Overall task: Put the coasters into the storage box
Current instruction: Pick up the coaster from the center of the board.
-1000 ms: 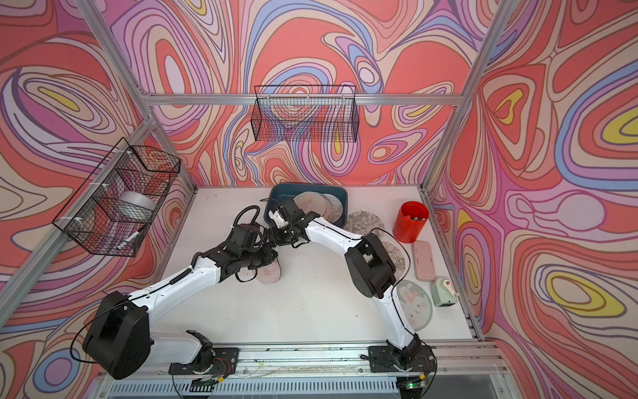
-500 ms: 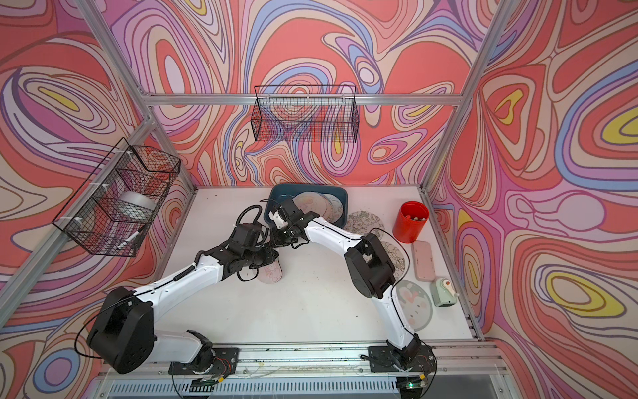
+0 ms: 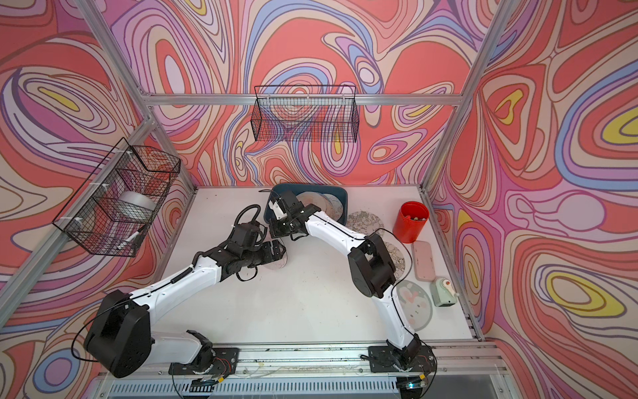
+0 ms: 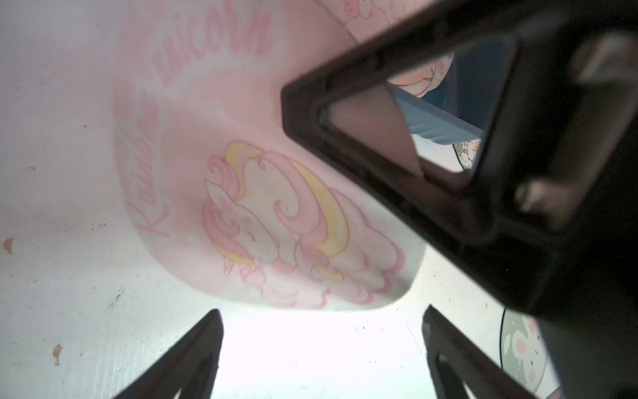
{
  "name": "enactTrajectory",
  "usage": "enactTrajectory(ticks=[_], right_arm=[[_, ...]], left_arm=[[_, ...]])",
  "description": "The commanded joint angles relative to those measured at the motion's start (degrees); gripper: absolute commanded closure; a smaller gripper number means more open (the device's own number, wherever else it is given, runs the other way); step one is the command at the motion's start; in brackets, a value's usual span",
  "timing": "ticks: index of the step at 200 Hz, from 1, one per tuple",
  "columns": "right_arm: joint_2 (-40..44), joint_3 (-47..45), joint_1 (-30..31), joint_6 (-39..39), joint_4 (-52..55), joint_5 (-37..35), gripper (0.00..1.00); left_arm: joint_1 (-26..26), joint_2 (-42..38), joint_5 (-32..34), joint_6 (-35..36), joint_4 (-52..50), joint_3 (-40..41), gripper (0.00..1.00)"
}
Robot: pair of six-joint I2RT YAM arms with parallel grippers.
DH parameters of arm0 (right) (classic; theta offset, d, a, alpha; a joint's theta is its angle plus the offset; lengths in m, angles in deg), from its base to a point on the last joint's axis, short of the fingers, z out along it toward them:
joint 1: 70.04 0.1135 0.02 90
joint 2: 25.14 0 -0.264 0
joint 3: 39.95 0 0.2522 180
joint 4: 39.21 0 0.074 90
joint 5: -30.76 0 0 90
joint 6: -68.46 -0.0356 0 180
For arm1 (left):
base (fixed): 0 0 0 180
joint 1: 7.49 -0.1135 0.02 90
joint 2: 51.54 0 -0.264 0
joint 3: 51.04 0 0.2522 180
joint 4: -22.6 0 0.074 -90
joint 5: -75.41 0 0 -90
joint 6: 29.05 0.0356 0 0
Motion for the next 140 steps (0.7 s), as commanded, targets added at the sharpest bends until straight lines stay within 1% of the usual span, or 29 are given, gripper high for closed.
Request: enactTrajectory(ticks=[1, 50, 80, 110, 140], right_arm=[[-0.58, 3.69, -0.76, 2.07, 0.19, -3.25, 1.00], [0.26, 8.06, -4.13, 3.17, -1.24, -5.09, 1.00], [0.86, 8.77, -6.22, 3.78, -4.16, -5.75, 1.00], [0.23, 9.72, -7.43, 5.01, -5.86, -8.19, 1.00], [0.03, 8.76, -9.04, 3.94, -10.17, -8.20, 1.00]], left_arm=[[0.01, -2.23, 0.60, 0.77, 0.71, 1.27, 0.00], [0.04, -4.33, 0.98, 1.44, 0.29, 2.45, 0.00], [0.03, -5.91, 2.37, 1.63, -1.04, 2.91, 0.00], [0.01, -8.19, 4.00, 1.33, -1.51, 4.31, 0.00], [0.01, -10.32, 5.42, 1.02, -1.51, 5.65, 0.00]])
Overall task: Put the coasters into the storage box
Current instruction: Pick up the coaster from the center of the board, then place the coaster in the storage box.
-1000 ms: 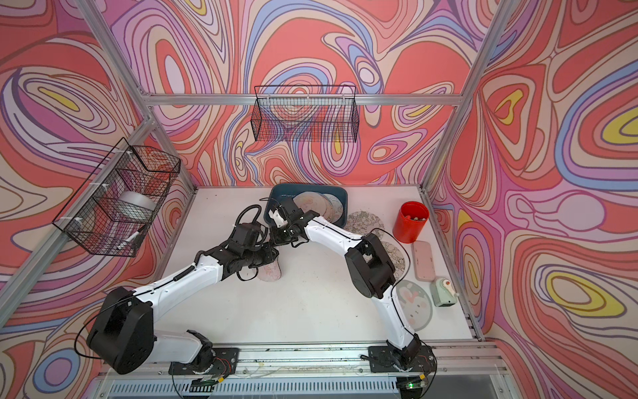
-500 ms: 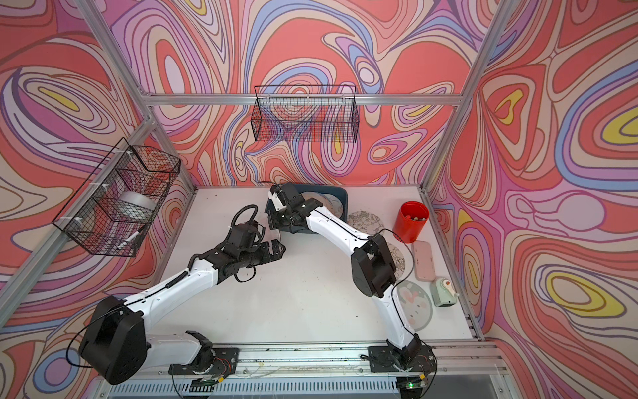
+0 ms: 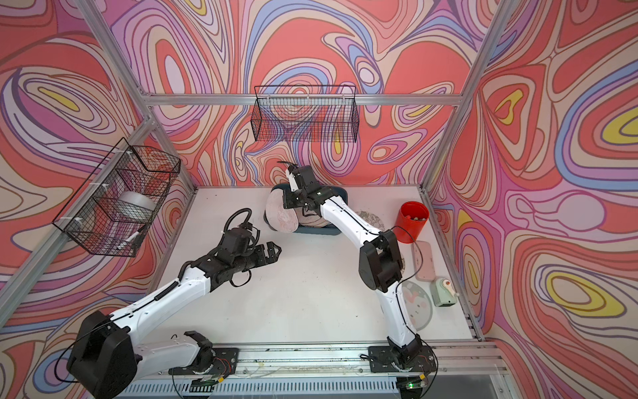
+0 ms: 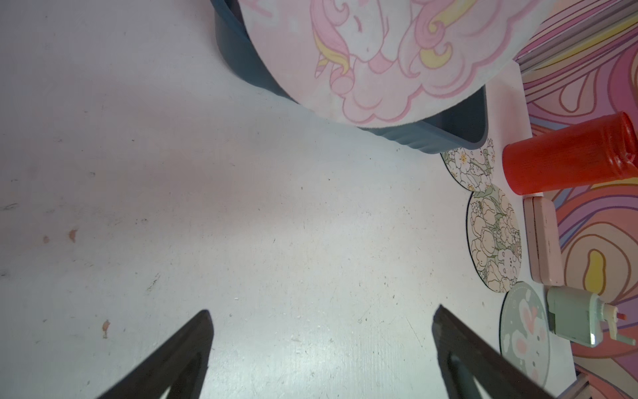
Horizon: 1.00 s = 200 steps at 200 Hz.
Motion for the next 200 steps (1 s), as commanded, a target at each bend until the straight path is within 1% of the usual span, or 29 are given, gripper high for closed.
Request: enactTrajectory(ticks=[1, 88, 123, 136, 171, 200], right_arm=[[0.00, 0.84, -1.09, 0.04, -5.31, -1.20, 1.00], [-7.06, 5.35, -3.31, -1.34, -10.05, 0.44, 1.00], [-9.23, 5.41, -4.03, -1.62, -11.15, 1.28, 1.00], [-9.29, 4.49, -4.32, -1.77, -11.47, -0.20, 1.00], [-9.98, 1.24, -6.44, -3.46, -11.24, -6.88, 1.00], [-12.65, 1.17, -8.40, -5.13, -8.52, -8.41, 1.00]], left_arm=[[0.01, -2.05, 2.51, 0.25, -1.35, 1.27, 0.00], [0.08, -2.04, 2.96, 0.07, -1.97, 1.54, 0.00], [0.01, -0.96, 2.46, -0.01, -1.22, 1.36, 0.00], [0.02, -0.45, 2.24, -0.05, -0.96, 1.27, 0.00], [0.06, 1.17, 0.99, -0.03, 0.08, 0.92, 0.00], [0.05, 2.19, -0.22, 0.01, 1.19, 0.86, 0.00]])
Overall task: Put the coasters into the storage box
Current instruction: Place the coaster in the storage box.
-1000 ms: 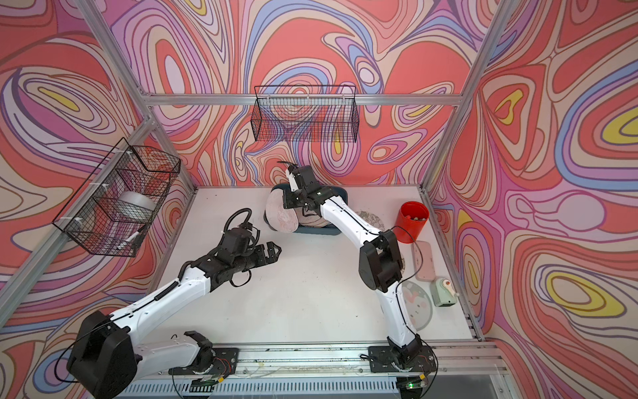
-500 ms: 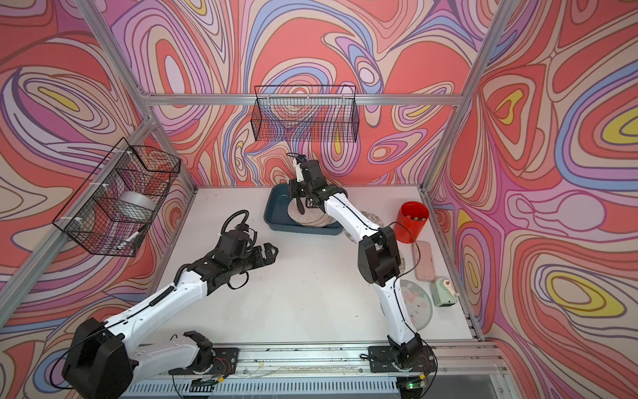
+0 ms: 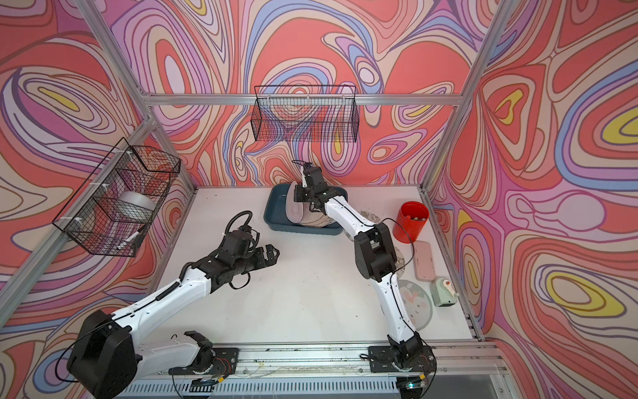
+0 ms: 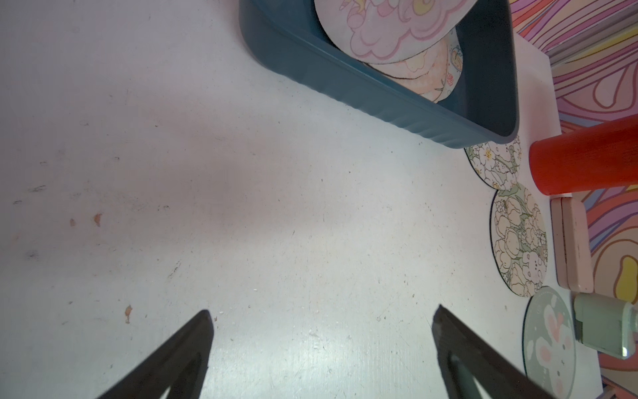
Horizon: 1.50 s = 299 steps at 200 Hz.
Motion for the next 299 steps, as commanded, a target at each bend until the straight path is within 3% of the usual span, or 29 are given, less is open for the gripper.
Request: enactTrajectory(ticks=[1, 46, 71, 114, 142, 220, 299], right_arm=[[-3.30, -0.68, -2.04, -1.98, 1.27, -3.58, 1.00], [-5.52, -1.15, -3.56, -3.88, 5.20, -4.99, 1.00], [-4.41, -3.01, -3.95, -3.89, 5.66, -5.41, 0.88], [0.21, -7.01, -4.62, -2.57, 5.98, -6.30, 0.54], [4.53, -10.33, -4.70, -1.18, 6.03, -7.83, 0.45], [20.21, -24.26, -5.83, -0.47, 4.75, -10.71, 0.40], [31.31, -36.24, -12.20, -4.41, 7.77, -14.02, 0.40]], left_arm=[[0.03, 1.04, -1.23, 0.03, 1.74, 0.04, 0.00], [0.03, 2.29, -3.73, -0.25, 3.53, 0.33, 0.00], [0.01, 2.87, -5.10, -0.55, 4.50, 0.46, 0.00], [0.14, 3.96, -6.77, -0.94, 5.55, 0.13, 0.00], [0.45, 4.44, -6.53, -0.97, 5.52, -0.35, 0.00], [3.58, 8.16, -4.61, 0.78, 3.95, -4.85, 0.00], [8.56, 14.11, -0.69, 3.81, 0.34, -12.39, 0.00]])
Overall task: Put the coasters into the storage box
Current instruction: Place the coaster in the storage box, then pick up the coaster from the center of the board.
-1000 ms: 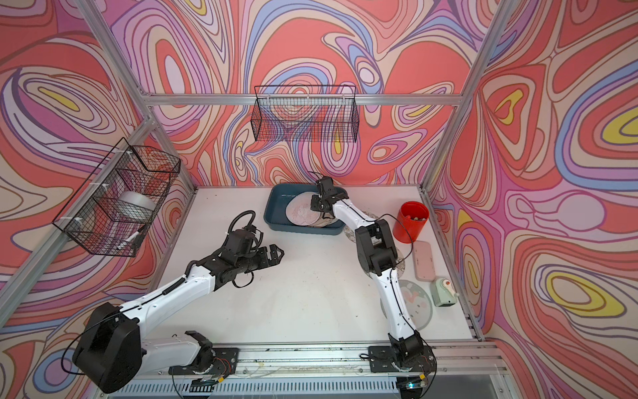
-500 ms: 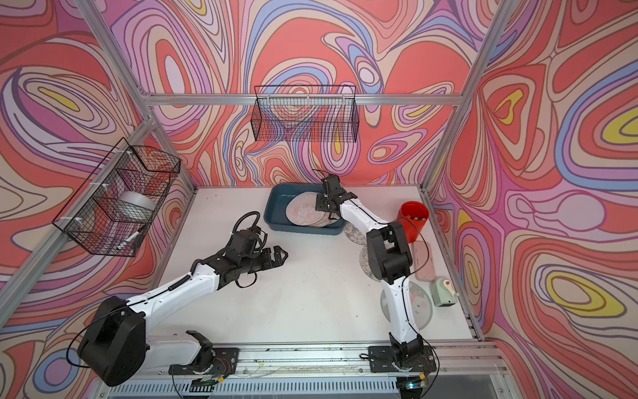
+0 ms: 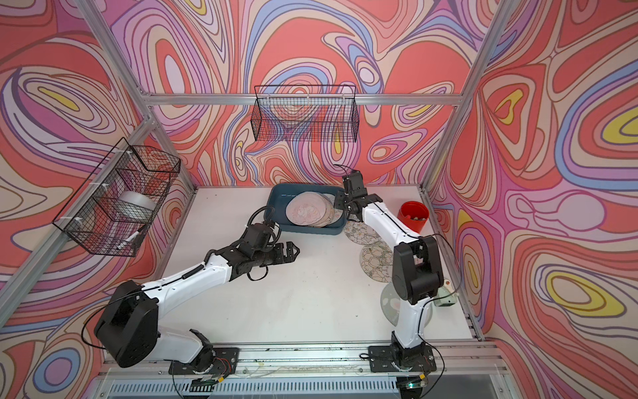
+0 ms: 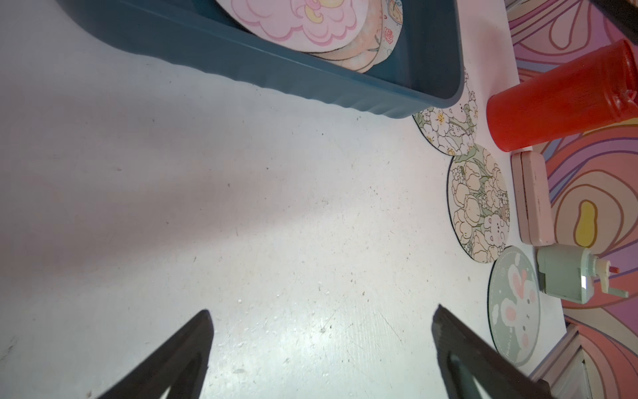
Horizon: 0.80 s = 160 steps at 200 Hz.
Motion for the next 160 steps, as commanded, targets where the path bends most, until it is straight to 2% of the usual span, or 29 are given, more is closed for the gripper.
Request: enactTrajectory(ticks=[1, 41, 71, 113, 160], right_arm=[[3.07, -3.36, -2.05, -1.81, 1.94, -2.64, 0.40], [4.78, -8.65, -6.18, -3.11, 2.64, -1.70, 0.39], [3.79, -11.39, -9.43, -3.85, 2.56, -0.01, 0.34], [-0.35, -12.37, -13.60, -4.48, 2.28, 1.84, 0.30], [-6.65, -9.67, -15.04, -4.27, 1.70, 3.67, 0.27]], left_arm=[[1.71, 1.56, 3.15, 2.32, -3.20, -3.27, 0.00], [3.83, 4.64, 4.68, 3.63, -4.96, -7.03, 0.01], [5.07, 6.69, 5.11, 3.97, -6.45, -9.04, 0.01], [5.78, 8.27, 5.17, 3.73, -6.89, -10.37, 0.01], [5.91, 8.87, 5.54, 3.34, -7.60, -10.93, 0.02]])
